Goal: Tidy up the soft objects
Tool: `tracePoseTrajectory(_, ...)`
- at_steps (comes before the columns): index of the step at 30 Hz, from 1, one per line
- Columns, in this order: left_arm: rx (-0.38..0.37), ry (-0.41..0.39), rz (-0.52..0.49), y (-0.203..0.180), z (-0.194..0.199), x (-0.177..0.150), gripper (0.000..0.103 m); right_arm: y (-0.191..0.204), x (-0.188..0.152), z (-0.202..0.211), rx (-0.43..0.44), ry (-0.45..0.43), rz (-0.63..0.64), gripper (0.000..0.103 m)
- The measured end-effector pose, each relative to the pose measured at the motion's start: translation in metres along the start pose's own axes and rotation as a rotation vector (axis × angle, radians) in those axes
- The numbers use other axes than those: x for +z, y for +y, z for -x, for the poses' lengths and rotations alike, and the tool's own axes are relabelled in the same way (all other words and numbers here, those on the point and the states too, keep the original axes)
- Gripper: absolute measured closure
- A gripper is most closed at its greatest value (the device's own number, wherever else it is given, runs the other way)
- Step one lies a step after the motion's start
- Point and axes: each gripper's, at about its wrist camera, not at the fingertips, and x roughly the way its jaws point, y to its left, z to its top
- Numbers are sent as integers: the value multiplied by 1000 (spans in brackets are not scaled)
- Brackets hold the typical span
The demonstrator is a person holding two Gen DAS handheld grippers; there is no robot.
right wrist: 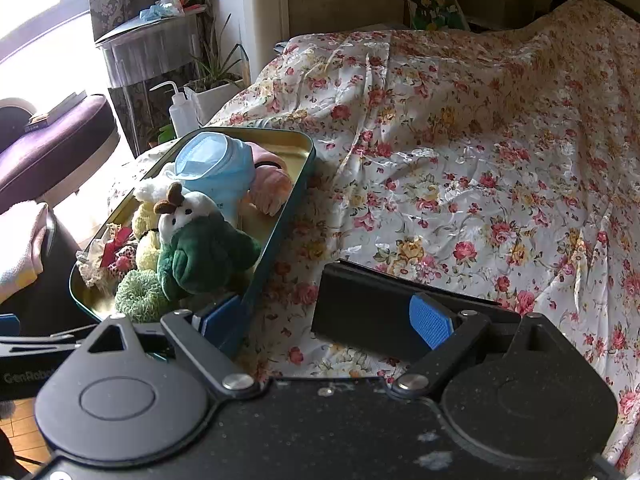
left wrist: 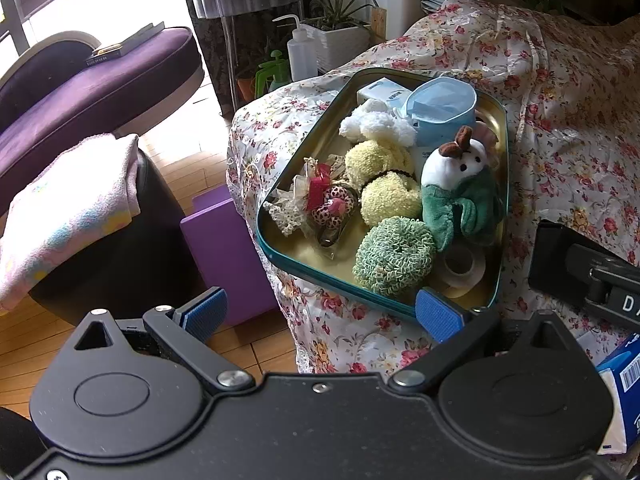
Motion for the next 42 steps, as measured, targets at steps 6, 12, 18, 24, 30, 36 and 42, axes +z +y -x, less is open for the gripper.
tracePoseTrajectory(6, -2, -4, 1, 0, 0, 1, 5, 0, 0, 0, 0, 0, 1, 12)
tracePoseTrajectory(12, -2, -15, 3, 1, 3, 1, 5, 0, 0, 0, 0, 0, 1, 12)
tracePoseTrajectory(18, -2, -18, 0, 0, 3, 2, 5, 0, 0, 0, 1, 1, 2, 12)
tracePoseTrajectory(24, 0, -20, 5, 2, 4, 2, 5, 1, 0, 0, 1, 1, 1, 12)
tracePoseTrajectory(30, -1, -18, 7, 2, 3, 2, 5, 1, 0, 0, 1, 1, 2, 12)
tracePoseTrajectory(36, 1, -12, 9, 1, 3, 1, 5, 1, 1, 0, 0, 1, 1, 12)
tracePoseTrajectory(42, 0, -6, 7, 0, 2, 1, 5, 1, 1, 0, 1, 2, 1, 12)
